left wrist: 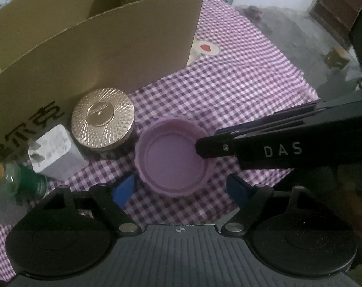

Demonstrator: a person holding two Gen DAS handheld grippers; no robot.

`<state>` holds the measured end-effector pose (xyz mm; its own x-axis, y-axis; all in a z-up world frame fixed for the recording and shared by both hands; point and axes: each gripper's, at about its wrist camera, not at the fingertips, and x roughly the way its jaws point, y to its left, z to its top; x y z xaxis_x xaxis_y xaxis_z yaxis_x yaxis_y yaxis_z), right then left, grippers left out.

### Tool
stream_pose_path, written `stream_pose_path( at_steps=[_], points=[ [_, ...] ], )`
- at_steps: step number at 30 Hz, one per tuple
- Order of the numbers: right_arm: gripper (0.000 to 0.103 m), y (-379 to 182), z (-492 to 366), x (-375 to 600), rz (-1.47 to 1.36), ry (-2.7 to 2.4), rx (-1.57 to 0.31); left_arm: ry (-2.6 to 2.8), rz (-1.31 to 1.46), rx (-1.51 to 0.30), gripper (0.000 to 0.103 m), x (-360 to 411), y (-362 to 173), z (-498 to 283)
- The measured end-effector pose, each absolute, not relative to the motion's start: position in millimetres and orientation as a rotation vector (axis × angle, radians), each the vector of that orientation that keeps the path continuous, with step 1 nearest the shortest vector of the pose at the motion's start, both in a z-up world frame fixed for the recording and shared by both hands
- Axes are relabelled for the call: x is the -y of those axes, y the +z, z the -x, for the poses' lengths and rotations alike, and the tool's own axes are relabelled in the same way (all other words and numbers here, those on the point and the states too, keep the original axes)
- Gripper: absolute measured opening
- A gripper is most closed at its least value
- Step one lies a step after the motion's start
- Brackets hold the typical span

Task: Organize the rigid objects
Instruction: 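Close the right gripper on the rim of the lilac cup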

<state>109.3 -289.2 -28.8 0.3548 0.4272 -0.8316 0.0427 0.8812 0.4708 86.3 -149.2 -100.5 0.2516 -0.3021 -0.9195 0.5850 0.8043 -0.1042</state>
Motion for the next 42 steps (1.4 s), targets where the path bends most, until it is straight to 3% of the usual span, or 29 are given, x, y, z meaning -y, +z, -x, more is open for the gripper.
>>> stream_pose_path(
  at_steps=[5,9,22,33,42],
  points=[
    [0.026,-30,-111,286,-0.473,0.28,-1.185,-0.595,-0.306,-1.152,0.082,154,-103,-89],
    [0.026,-33,-114,284,-0.482,0.29,-1.179,-0.582,-0.325,-1.128,0.072,158,-103,-89],
    [0.024,-31,-107,283,-0.519,0.272,-1.189,-0.593,-0.319,-1.087,0.072,155,-89,-80],
    [0.024,18,-81,281,-0.503,0.245,-1.104,-0.619,-0.305,-0.989,0.072,151,-47,-51],
    [0.024,90,-67,267,-0.41,0.28,-0.955,-0.595,-0.259,-0.829,0.072,128,16,-34]
  ],
)
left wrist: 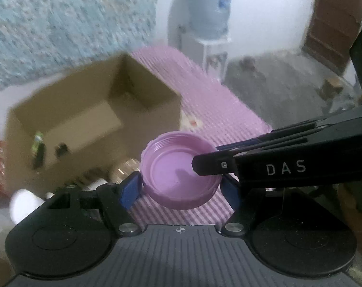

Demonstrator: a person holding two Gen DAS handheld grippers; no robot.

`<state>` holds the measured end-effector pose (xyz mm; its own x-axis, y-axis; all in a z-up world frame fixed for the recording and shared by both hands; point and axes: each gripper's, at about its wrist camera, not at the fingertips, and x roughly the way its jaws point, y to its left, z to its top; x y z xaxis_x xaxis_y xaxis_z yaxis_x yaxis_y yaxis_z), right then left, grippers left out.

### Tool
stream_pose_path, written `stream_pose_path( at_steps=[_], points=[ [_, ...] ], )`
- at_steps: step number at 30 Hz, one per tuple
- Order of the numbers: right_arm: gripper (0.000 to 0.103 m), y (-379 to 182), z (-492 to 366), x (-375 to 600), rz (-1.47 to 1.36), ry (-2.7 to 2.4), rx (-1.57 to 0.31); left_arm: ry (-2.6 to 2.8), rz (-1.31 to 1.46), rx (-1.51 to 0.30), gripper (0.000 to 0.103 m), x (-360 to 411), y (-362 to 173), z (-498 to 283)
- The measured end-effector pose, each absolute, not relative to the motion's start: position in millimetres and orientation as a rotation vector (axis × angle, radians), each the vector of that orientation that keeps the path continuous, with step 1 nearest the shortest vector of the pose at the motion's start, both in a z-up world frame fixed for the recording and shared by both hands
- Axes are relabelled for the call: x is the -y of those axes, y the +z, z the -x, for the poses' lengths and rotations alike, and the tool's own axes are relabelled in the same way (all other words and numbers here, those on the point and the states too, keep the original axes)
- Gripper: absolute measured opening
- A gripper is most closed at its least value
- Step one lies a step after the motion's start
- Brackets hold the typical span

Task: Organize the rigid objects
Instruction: 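Close the right gripper on the rim of the lilac cup, then carry the lilac cup with the right gripper and release it into the box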

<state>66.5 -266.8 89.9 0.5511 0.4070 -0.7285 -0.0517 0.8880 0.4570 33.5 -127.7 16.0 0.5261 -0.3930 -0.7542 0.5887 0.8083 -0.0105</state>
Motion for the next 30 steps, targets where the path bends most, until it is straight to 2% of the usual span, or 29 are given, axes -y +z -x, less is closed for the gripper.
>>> stream_pose_path(
  at_steps=[6,12,22,30],
  points=[
    [0.024,135,-98,239,-0.321,0.38,-0.85,-0.502,-0.219,-0.745,0.072,95,60,-56],
    [0.025,143,-169,209,-0.306,0.515,-0.859,-0.407,-0.166,-0.793,0.072,58,73,-110],
    [0.024,67,-285,177,-0.386,0.612,-1.145,-0.325,-0.104,-1.056,0.072,22,16,-189],
    [0.024,1,-312,163,-0.44,0.631,-1.357,-0.313,-0.163,-1.191,0.072,17,-23,-211]
  ],
)
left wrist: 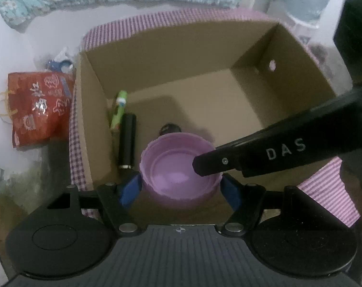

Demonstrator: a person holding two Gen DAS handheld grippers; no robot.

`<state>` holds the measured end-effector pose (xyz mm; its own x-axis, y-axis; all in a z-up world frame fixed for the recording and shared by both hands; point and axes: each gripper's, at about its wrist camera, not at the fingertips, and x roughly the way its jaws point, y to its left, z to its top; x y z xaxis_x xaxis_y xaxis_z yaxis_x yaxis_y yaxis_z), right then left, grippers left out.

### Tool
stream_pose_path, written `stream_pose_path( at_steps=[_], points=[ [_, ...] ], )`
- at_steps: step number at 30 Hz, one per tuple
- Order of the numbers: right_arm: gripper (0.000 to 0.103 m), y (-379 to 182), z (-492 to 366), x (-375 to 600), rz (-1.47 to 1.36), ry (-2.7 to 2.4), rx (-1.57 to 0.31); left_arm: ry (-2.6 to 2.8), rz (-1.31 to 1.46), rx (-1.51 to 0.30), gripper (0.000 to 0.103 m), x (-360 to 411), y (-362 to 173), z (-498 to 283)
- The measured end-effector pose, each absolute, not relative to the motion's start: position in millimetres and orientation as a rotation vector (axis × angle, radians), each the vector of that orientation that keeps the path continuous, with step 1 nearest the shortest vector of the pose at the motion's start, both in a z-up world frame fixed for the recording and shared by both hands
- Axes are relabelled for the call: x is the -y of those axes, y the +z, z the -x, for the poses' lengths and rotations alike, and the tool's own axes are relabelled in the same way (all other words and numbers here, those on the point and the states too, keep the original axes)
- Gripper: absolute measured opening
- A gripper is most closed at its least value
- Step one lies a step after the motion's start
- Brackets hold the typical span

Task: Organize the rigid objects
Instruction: 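Carry the lilac cup with the right gripper and release it into the box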

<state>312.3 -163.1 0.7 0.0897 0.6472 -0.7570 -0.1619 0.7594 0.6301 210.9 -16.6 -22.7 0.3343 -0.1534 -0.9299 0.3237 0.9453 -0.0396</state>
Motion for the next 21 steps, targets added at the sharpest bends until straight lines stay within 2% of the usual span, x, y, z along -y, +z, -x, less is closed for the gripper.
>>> stream_pose_path(
  at_steps=[2,4,12,17,21],
  points=[
    [0.024,-12,-315,159,-0.457,0.631,-1.398,-0.309,-0.167,-1.203,0.074,15,-25,-213],
    [0.024,-24,-319,156,-0.479,0.632,-1.436,-0.308,-0.183,-1.196,0.08,17,-24,-214],
    [0.025,-47,-320,150,-0.577,0.63,-1.504,-0.3,-0.177,-1.186,0.085,16,-21,-214],
    [0.026,-36,-315,162,-0.645,0.645,-1.457,-0.299,-0.134,-1.131,0.087,9,-5,-209],
    [0.026,-5,-303,184,-0.687,0.658,-1.348,-0.303,-0.087,-1.04,0.094,1,20,-194]
  ],
)
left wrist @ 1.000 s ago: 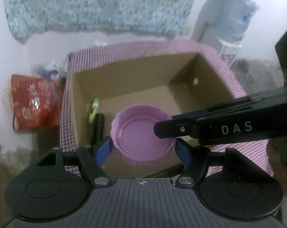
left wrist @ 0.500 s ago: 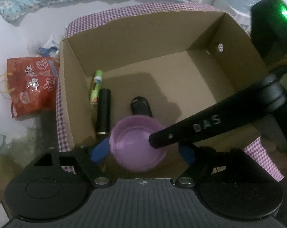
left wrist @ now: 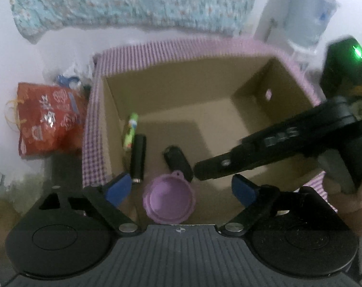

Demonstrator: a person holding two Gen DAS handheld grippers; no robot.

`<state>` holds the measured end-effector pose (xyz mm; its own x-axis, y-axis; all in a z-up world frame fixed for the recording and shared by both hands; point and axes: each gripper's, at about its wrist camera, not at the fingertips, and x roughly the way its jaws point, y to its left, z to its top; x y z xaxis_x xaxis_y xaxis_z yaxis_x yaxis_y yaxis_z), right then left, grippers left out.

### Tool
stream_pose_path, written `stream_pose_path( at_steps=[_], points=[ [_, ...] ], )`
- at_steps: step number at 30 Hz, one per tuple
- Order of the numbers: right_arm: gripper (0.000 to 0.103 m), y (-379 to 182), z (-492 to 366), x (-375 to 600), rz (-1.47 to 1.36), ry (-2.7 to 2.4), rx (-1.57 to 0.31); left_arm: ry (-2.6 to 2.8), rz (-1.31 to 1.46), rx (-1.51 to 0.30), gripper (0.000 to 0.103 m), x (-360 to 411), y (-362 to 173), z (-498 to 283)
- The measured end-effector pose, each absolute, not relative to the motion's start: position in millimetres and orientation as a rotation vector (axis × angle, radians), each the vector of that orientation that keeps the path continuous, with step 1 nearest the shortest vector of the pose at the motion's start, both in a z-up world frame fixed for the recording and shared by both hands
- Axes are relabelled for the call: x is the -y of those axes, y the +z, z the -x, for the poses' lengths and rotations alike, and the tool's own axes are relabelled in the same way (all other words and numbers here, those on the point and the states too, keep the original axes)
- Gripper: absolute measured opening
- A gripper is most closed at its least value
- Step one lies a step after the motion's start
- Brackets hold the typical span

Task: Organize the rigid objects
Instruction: 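Carry the lilac cup with the right gripper and release it into the box, then move the right gripper back to the black tape roll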

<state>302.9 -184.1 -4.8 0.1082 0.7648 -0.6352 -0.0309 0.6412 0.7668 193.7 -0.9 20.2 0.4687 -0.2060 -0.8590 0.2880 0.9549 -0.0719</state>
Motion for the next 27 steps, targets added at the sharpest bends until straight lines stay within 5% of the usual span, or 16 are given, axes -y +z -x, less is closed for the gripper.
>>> stream_pose_path(
  at_steps=[4,8,18,27],
  points=[
    [0.029,34,-274,215,-0.728,0.673,-1.201,-0.33,-0.019,-0.939,0.101,-11,51,-169],
    [0.061,72,-222,248,-0.713,0.649,-1.004,-0.379,0.073,-0.845,0.103,-22,74,-139],
    [0.103,103,-88,283,-0.496,0.399,-0.789,-0.458,0.183,-0.844,0.103,-19,54,-72],
    [0.103,108,-40,261,-0.25,0.239,-0.766,-0.47,0.151,-0.858,0.103,-7,43,-29]
  ],
)
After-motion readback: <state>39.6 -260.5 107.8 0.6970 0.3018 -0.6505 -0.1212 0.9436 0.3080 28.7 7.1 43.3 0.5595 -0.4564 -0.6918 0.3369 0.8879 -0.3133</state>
